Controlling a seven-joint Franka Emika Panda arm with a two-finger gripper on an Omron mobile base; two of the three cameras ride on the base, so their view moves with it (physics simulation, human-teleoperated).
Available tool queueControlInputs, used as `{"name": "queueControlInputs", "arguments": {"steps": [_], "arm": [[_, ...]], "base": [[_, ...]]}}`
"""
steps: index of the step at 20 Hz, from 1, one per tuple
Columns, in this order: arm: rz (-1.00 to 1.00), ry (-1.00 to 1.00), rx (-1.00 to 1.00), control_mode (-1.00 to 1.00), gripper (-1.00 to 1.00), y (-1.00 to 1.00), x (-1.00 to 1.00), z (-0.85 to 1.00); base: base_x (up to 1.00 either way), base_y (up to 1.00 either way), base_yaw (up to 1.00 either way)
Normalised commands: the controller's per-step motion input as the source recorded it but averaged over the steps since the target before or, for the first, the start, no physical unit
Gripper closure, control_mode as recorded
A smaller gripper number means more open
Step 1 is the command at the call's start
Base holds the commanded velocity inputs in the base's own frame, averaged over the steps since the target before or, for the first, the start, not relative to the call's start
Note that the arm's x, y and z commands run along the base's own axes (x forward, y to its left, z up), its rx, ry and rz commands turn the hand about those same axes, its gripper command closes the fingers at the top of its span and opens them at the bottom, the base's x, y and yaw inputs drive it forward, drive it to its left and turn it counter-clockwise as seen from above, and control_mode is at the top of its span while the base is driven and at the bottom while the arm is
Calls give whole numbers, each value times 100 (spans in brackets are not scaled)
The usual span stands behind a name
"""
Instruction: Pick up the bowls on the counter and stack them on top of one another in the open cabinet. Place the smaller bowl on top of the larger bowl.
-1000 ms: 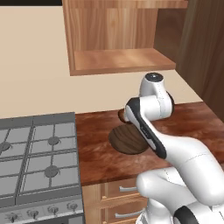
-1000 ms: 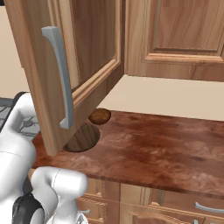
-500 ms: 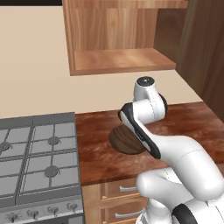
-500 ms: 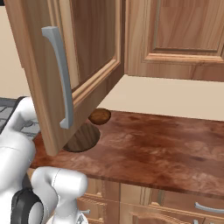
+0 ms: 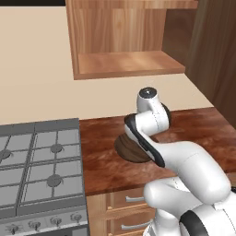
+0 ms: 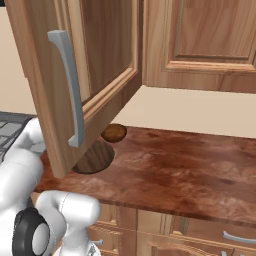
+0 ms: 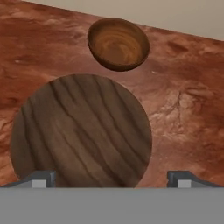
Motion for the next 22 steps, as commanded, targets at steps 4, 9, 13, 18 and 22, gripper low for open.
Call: {"name": "queueControlInputs", "arguments": {"steps": [4, 9, 13, 18, 22], "arm": [[-2, 0, -1, -100, -100, 0, 30, -8], [-2, 0, 0, -100, -100, 0, 33, -4], [-2, 0, 0, -100, -100, 0, 31, -7], [-2, 0, 0, -100, -100, 0, 29, -13], [-3, 0, 0, -100, -100, 2, 27, -14]], "base": [[0, 0, 0], [0, 0, 0], [0, 0, 0], [0, 0, 0], [0, 0, 0]]}}
